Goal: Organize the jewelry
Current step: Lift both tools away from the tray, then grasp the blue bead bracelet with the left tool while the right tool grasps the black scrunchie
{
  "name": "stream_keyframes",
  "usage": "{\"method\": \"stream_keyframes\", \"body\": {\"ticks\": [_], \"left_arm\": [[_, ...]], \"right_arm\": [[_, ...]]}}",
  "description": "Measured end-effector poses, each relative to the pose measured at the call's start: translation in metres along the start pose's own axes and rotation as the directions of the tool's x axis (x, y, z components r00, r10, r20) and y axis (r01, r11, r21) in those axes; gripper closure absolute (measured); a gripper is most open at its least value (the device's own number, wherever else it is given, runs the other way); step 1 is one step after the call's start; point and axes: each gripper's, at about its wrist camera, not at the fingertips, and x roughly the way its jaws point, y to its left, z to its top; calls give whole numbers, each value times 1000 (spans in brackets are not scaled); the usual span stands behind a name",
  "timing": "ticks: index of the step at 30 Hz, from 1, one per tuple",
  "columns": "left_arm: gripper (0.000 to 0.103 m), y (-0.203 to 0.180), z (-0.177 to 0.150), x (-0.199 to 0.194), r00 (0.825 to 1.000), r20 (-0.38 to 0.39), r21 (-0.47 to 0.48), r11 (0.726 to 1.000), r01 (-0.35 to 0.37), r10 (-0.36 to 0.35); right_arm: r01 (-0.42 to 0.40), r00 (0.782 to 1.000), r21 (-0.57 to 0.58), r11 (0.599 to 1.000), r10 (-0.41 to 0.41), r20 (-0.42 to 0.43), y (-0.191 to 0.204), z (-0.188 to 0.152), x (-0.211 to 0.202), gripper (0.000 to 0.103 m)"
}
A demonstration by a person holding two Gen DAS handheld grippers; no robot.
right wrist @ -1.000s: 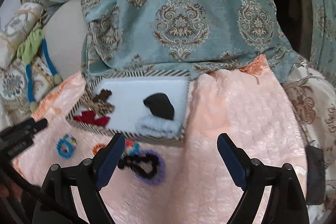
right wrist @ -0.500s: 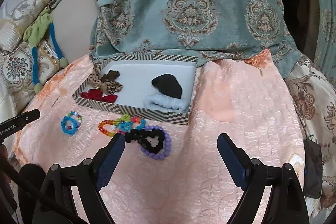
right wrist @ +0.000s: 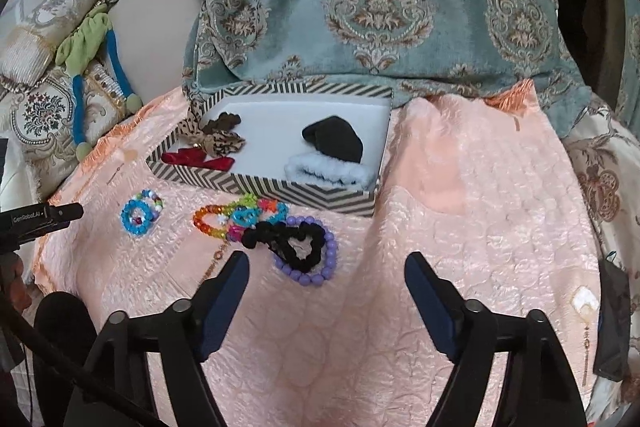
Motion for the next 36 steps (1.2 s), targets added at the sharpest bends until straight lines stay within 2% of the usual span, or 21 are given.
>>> {"method": "stream_keyframes", "body": {"ticks": [6, 13, 19, 23, 26, 27, 28, 29, 36], "left_arm": [[50, -1, 4, 23, 999, -39, -28, 1000, 0, -1], [50, -7, 11, 43, 996, -83, -57, 998, 31, -36], [50, -6, 17, 61, 991, -117, -123, 991, 55, -70], [50, -3, 18, 73, 986, -139, -166, 984, 70, -94], [51, -5, 18, 75, 988, -130, -159, 985, 65, -86], [60, -6, 18, 75, 988, -125, -157, 985, 68, -88], [79, -7, 18, 75, 988, -126, -150, 986, 69, -88], [86, -8, 18, 77, 986, -137, -141, 987, 70, -90], [95, -4, 17, 69, 983, -133, -148, 983, 107, -127]], "right_arm": [[-22, 999, -1, 1000, 22, -44, -7, -5, 15, 45], [-87, 994, -13, 996, 86, -71, 1, -2, 30, 49], [-116, 990, -92, 989, 108, -85, 21, 6, 48, 51], [-137, 985, -120, 983, 122, -123, 28, 9, 68, 62], [-170, 978, -111, 979, 153, -143, 28, 10, 76, 82], [-185, 976, -100, 978, 171, -137, 27, 11, 75, 86], [-195, 975, -94, 976, 181, -132, 27, 12, 74, 89], [-204, 974, -89, 975, 193, -123, 27, 13, 72, 91], [-223, 973, -63, 973, 218, -75, 23, 21, 55, 95]]}}
